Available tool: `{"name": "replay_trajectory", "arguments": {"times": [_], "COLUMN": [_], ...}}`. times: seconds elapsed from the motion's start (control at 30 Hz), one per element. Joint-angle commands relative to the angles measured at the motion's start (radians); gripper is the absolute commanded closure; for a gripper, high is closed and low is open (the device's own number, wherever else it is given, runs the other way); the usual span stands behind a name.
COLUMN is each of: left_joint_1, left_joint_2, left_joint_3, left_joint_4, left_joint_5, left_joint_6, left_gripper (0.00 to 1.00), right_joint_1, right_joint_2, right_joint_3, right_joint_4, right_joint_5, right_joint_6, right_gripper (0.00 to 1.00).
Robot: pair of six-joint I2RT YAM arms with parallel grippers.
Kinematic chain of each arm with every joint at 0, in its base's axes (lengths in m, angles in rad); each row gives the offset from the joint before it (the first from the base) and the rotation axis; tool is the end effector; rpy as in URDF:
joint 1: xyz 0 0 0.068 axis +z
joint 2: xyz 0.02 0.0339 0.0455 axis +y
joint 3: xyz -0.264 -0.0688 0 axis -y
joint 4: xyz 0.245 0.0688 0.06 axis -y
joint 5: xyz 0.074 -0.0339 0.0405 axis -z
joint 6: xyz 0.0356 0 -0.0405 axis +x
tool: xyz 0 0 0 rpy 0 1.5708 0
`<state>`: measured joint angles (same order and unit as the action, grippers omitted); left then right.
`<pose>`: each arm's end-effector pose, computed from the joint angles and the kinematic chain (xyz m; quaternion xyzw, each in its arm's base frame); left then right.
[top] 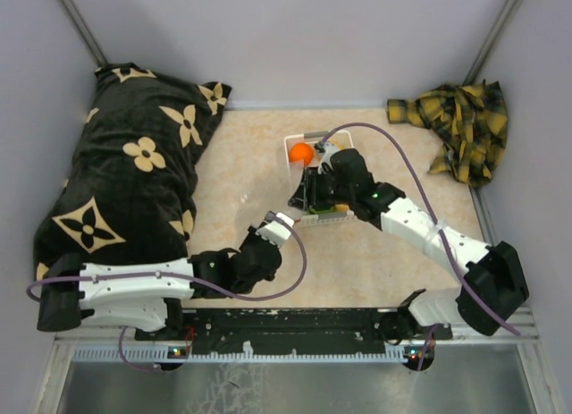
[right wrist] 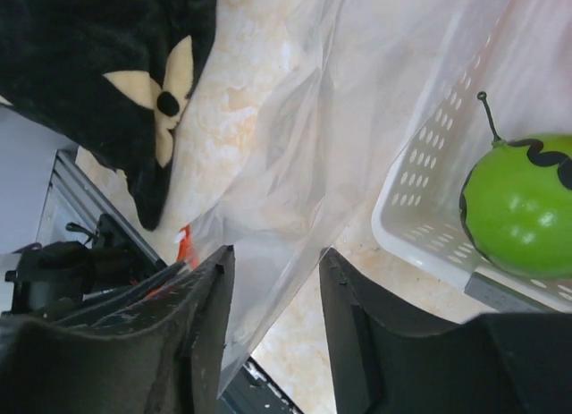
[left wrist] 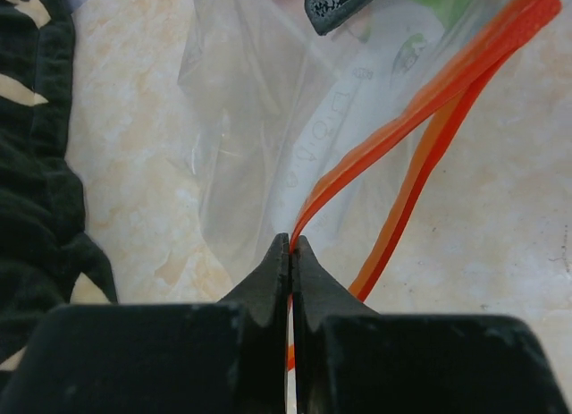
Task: Place the food in the zip-top bag and seal the zipper
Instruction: Open the zipper of the food storage bag.
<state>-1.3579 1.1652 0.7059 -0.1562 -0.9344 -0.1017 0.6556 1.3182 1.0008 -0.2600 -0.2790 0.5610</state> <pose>0.0786 -0.2283 0.2463 0.2984 0.7632 0.0245 0.5726 0.2288 0.1883 0.2906 -0.1074 0.8665 0.3700 0.3174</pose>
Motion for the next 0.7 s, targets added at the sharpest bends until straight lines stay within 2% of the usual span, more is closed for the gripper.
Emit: {"name": "replay_trajectory", "arguments": {"times": [0.0,0.23,0.4,0.5,0.67], "left_joint_1": [-0.006,0.032,0.143,0.228,0.284], "left_joint_2": [-0.056,-0.088,-0.009,0.045,0.121], "left_joint_3": [0.075,0.157,0.286,0.353,0.466], "left_joint_4": [-0.195,-0.343,-0.556,-0.594,-0.613], "left_joint_5": [-0.021,-0.028,-0.003,0.070,0.127], "left_joint_6": [-0.168,-0.341,-0.532,-0.563,-0.614], "left_gripper": [1.00,1.00,1.00,1.00,1.00], "right_joint_1": [-0.008,-0.007,-0.007,0.004,0.081], "right_joint_2": [-0.084,-0.210,-0.274,-0.289,-0.291], "right_joint_3": [0.052,0.009,-0.051,-0.100,-0.185], "right_joint_4": [0.062,0.094,0.156,0.212,0.321], "right_joint_5": [0.039,0.176,0.185,0.154,0.201], "right_joint_6": [-0.034,-0.070,-0.086,-0.083,-0.072], "right_gripper": [0.52,0.34,0.31,0.31,0.31]}}
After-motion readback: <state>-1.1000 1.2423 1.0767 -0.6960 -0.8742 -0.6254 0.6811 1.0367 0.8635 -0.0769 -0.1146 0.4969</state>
